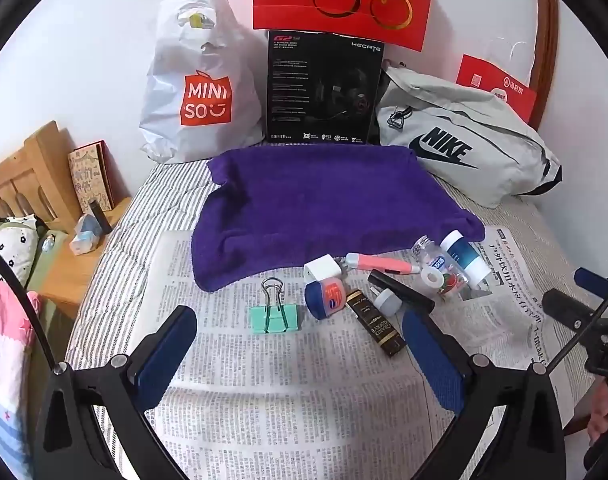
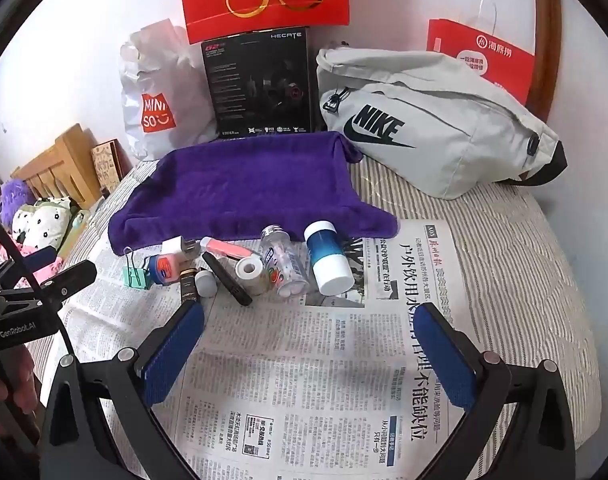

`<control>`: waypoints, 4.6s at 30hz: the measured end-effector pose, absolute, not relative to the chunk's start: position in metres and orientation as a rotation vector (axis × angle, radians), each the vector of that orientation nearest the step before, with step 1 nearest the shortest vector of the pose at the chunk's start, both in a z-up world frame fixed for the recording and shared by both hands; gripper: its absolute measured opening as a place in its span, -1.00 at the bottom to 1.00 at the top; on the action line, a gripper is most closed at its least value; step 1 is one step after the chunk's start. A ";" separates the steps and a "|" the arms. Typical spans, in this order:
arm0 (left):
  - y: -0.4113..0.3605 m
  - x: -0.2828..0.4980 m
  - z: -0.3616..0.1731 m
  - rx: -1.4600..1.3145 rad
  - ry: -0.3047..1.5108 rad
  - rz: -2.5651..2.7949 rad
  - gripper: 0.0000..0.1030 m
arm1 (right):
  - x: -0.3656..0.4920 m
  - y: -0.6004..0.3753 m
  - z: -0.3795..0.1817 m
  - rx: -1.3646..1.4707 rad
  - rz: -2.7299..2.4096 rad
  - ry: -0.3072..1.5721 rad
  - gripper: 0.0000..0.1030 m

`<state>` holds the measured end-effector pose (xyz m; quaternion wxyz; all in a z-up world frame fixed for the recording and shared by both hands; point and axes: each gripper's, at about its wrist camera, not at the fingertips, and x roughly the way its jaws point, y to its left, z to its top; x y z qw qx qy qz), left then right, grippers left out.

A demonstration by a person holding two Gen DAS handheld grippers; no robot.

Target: Organize rigid objects

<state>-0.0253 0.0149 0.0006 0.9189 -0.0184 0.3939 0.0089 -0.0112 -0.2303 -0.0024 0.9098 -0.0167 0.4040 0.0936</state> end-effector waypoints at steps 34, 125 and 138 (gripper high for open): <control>0.008 -0.032 0.002 0.013 0.811 0.024 1.00 | -0.024 -0.230 0.002 -0.036 0.219 0.827 1.00; 0.046 0.034 -0.094 -0.028 0.925 0.003 -0.23 | 0.114 -0.238 -0.076 -0.098 0.256 0.988 0.71; 0.045 0.039 -0.095 -0.013 0.954 -0.014 -0.23 | 0.132 -0.222 -0.097 -0.174 0.329 1.028 -0.24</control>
